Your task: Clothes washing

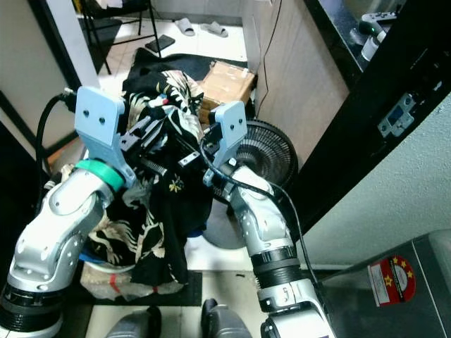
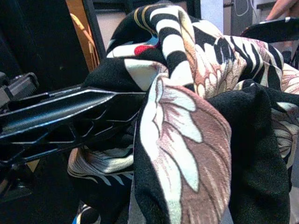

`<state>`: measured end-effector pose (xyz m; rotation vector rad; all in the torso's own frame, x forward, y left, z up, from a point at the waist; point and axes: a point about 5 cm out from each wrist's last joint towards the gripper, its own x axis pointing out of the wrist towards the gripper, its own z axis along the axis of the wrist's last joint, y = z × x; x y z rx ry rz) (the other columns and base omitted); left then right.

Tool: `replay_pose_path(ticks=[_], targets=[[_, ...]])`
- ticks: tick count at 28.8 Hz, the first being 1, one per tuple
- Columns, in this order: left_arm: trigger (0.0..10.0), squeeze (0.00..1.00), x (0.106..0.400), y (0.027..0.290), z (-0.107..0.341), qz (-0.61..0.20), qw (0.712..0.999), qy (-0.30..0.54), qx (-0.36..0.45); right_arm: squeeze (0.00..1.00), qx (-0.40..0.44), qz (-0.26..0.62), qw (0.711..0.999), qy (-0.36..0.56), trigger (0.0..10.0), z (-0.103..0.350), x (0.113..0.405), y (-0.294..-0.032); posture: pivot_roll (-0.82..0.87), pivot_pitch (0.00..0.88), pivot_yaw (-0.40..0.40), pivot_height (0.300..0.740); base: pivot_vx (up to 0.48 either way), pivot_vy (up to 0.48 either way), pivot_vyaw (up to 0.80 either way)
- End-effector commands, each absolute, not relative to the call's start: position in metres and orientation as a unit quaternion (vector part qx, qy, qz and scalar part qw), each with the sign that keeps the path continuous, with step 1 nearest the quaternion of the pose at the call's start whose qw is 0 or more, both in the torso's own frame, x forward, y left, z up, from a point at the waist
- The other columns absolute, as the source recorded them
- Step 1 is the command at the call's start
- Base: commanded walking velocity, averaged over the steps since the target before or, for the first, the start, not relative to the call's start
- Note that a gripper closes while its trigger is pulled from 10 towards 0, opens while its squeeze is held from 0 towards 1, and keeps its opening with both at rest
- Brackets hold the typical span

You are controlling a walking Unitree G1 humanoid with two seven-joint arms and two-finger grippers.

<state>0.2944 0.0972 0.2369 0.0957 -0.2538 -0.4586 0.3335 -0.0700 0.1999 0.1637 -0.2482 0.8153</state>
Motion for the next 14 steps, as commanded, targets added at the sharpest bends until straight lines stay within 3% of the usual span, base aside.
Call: replay_pose_path(ticks=[1, 7, 8, 9, 14], targets=[[10.0, 1.00, 0.296, 0.105, 0.227, -0.213, 0.970, -0.109, 0.052, 0.00, 0.072, 0.376, 0.916, -0.124, 10.0, 0.197, 0.332, -0.078, 0.02, 0.068, 0.040, 0.740, 0.000, 0.000, 0.00], [10.0, 1.00, 0.288, 0.111, 0.223, -0.255, 0.962, -0.085, 0.059, 0.00, 0.049, 0.387, 0.914, -0.114, 10.0, 0.191, 0.325, -0.078, 0.03, 0.069, 0.038, 0.740, 0.000, 0.000, 0.00], [10.0, 0.26, 0.280, 0.114, 0.221, -0.290, 0.954, -0.065, 0.046, 0.00, 0.042, 0.391, 0.912, -0.112, 10.0, 0.189, 0.320, -0.081, 0.03, 0.073, 0.041, 0.740, 0.000, 0.000, 0.00], [10.0, 0.00, 0.270, 0.115, 0.219, -0.328, 0.943, -0.050, 0.038, 0.00, 0.037, 0.392, 0.913, -0.112, 10.0, 0.189, 0.316, -0.085, 0.02, 0.074, 0.045, 0.740, 0.000, 0.000, 0.00], [10.0, 0.00, 0.257, 0.116, 0.218, -0.363, 0.930, -0.042, 0.041, 0.00, 0.035, 0.388, 0.914, -0.113, 10.0, 0.190, 0.311, -0.089, 0.02, 0.074, 0.047, 0.740, 0.000, 0.000, 0.00]])
